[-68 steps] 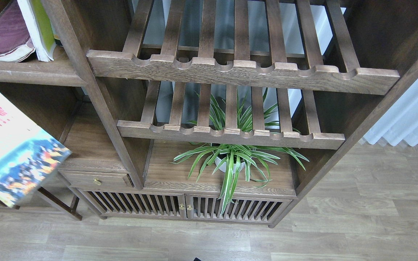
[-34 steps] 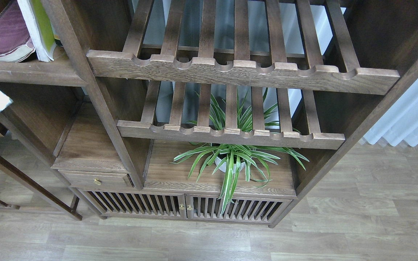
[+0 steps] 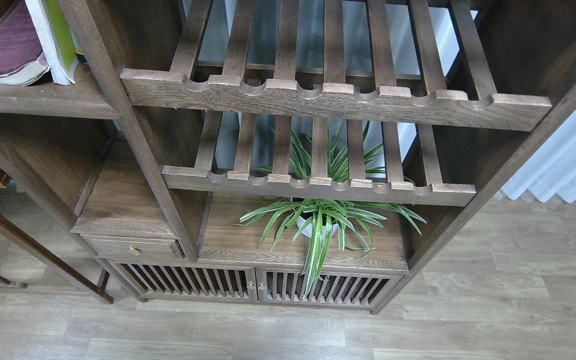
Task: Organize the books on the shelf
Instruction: 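Stand the blue book on the side shelf beside the other books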
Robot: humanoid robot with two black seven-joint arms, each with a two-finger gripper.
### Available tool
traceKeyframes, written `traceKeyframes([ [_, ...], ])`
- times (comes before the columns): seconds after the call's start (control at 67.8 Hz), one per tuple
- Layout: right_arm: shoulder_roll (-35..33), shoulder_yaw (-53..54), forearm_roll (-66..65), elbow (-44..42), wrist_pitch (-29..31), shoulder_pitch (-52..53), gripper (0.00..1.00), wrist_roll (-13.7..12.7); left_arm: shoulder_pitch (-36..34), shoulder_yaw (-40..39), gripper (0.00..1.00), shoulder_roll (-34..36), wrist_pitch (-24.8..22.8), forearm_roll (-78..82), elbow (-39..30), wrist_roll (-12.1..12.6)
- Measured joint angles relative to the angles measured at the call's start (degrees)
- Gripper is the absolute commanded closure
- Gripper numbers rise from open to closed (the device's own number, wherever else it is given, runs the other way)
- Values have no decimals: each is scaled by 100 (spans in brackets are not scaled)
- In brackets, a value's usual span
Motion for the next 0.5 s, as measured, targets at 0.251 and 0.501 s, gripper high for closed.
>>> traceKeyframes([
  [0.251,2,-1,1,1,0,0,2,2,-1025,892,89,171,0,269,321,0],
  [0.501,-19,-1,0,1,0,-65,2,10,-1871,1426,89,237,-1,813,767,0],
])
